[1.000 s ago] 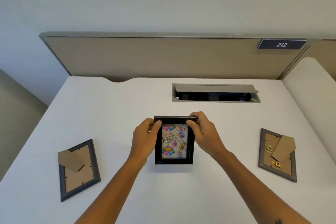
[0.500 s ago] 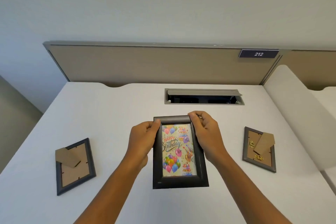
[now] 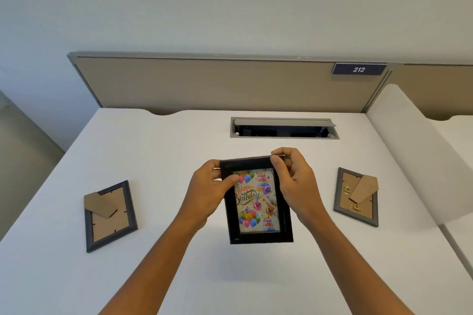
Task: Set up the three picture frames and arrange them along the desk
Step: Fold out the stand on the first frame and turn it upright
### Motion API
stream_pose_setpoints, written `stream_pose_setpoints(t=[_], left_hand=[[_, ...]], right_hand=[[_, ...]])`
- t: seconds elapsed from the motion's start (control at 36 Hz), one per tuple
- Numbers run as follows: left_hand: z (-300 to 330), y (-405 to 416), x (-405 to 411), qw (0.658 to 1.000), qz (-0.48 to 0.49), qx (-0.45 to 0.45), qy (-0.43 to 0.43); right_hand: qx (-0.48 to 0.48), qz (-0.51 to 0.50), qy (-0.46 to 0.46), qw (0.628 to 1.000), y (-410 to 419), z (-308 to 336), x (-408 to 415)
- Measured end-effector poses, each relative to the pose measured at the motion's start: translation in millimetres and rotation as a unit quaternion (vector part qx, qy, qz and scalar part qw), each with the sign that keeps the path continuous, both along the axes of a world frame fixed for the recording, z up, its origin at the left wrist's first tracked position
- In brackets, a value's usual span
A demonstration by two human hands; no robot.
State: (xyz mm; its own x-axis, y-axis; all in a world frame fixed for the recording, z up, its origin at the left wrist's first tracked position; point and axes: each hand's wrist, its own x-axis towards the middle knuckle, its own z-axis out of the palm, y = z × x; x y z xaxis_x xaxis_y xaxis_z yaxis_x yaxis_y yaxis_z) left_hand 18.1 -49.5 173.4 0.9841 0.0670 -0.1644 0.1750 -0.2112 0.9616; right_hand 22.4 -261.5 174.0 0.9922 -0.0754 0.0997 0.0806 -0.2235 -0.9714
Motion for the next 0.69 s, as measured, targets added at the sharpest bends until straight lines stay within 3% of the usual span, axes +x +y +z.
stream_pose_setpoints(t=[0.14, 0.33, 0.5, 0.69], left_hand=[[-12, 0, -3, 0.997, -0.041, 0.038, -0.046], [-32, -6, -13, 0.99, -0.09, -0.003, -0.113], [-48, -14, -24, 0.987, -0.09, -0.053, -0.125], [-59, -22, -26, 0.983, -0.115, -0.05, -0.134]], right_hand=[[0.007, 0.025, 0.004, 1.0, -15, -12, -21], [-0.01, 0.032, 0.062, 0.998, -32, -35, -53], [-0.02, 0.07, 0.1, 0.992, -40, -47, -70], [-0.009, 0.079, 0.147, 0.986, -41, -53, -81]])
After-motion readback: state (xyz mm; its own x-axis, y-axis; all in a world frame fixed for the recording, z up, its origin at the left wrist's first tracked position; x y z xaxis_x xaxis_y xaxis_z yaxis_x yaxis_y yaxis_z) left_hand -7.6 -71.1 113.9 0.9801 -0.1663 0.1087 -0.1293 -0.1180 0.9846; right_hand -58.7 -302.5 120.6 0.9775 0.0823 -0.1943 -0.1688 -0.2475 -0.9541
